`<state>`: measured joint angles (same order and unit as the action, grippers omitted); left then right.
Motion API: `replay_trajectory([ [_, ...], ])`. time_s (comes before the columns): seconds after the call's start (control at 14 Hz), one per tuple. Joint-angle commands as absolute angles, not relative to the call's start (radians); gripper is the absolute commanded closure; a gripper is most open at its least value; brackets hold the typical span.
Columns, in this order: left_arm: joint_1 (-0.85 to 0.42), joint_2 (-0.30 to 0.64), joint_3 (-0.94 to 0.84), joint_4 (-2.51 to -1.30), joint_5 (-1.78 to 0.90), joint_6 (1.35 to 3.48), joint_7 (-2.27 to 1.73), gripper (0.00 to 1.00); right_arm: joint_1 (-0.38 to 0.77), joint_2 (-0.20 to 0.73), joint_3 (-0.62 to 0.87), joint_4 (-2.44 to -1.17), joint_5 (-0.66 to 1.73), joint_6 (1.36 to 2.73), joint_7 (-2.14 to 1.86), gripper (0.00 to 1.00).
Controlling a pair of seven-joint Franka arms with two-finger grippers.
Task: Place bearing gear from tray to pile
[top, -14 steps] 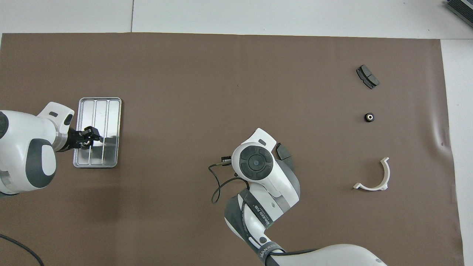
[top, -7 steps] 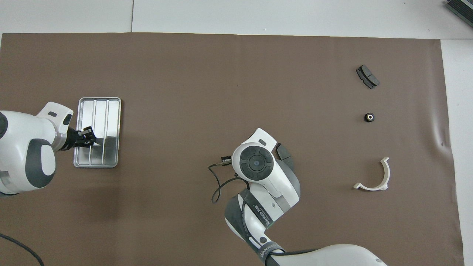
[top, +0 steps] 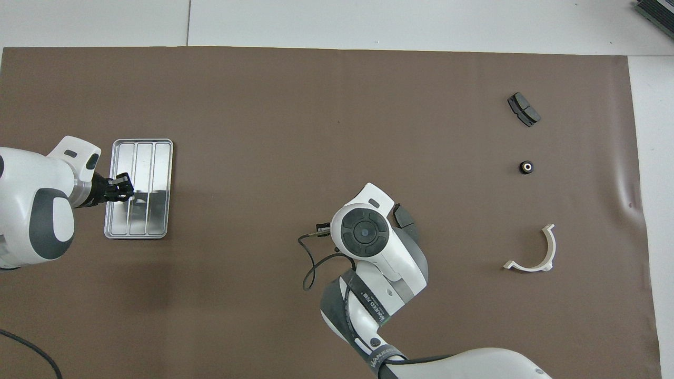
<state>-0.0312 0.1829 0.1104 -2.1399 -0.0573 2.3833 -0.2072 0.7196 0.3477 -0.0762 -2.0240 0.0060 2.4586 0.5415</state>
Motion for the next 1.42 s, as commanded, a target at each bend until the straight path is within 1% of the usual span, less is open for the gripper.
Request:
replay_trajectory([
  [0.0, -0.037, 0.221, 0.11, -2.047, -0.054, 2.318, -0.215, 0.89, 0.719, 0.341, -0.075, -2.048, -0.014, 2.421, 0.551, 0.72],
  [0.14, -0.037, 0.227, 0.109, -2.013, -0.054, 2.287, -0.215, 0.95, 0.719, 0.342, -0.075, -2.046, -0.014, 2.431, 0.551, 1.0],
  [0.36, -0.054, 0.233, 0.107, -2.0, -0.055, 2.269, -0.219, 1.0, 0.712, 0.347, -0.074, -2.034, -0.012, 2.434, 0.552, 1.0],
  [0.43, -0.063, 0.232, 0.106, -1.996, -0.055, 2.269, -0.225, 1.0, 0.712, 0.347, -0.075, -2.022, -0.012, 2.427, 0.558, 1.0],
  [0.5, -0.084, 0.232, 0.106, -1.988, -0.055, 2.267, -0.25, 1.0, 0.71, 0.338, -0.077, -2.004, -0.011, 2.412, 0.567, 1.0],
  [0.64, -0.152, 0.233, 0.107, -1.976, -0.055, 2.249, -0.329, 1.0, 0.687, 0.286, -0.092, -1.976, -0.009, 2.349, 0.587, 1.0],
  [0.78, -0.249, 0.233, 0.109, -1.973, -0.055, 2.25, -0.443, 1.0, 0.593, 0.236, -0.095, -1.964, -0.011, 2.336, 0.572, 1.0],
  [0.85, -0.297, 0.233, 0.107, -1.971, -0.055, 2.25, -0.487, 1.0, 0.536, 0.241, -0.095, -1.944, -0.011, 2.345, 0.552, 1.0],
  [1.14, -0.535, 0.235, 0.104, -1.948, -0.055, 2.249, -0.7, 1.0, 0.33, 0.297, -0.094, -1.873, 0.003, 2.41, 0.323, 1.0],
  [1.28, -0.661, 0.27, 0.104, -1.902, -0.055, 2.241, -0.779, 1.0, 0.253, 0.342, -0.091, -1.836, 0.003, 2.428, 0.267, 1.0],
  [1.35, -0.713, 0.306, 0.104, -1.873, -0.057, 2.243, -0.793, 1.0, 0.233, 0.377, -0.089, -1.803, 0.008, 2.427, 0.265, 1.0],
])
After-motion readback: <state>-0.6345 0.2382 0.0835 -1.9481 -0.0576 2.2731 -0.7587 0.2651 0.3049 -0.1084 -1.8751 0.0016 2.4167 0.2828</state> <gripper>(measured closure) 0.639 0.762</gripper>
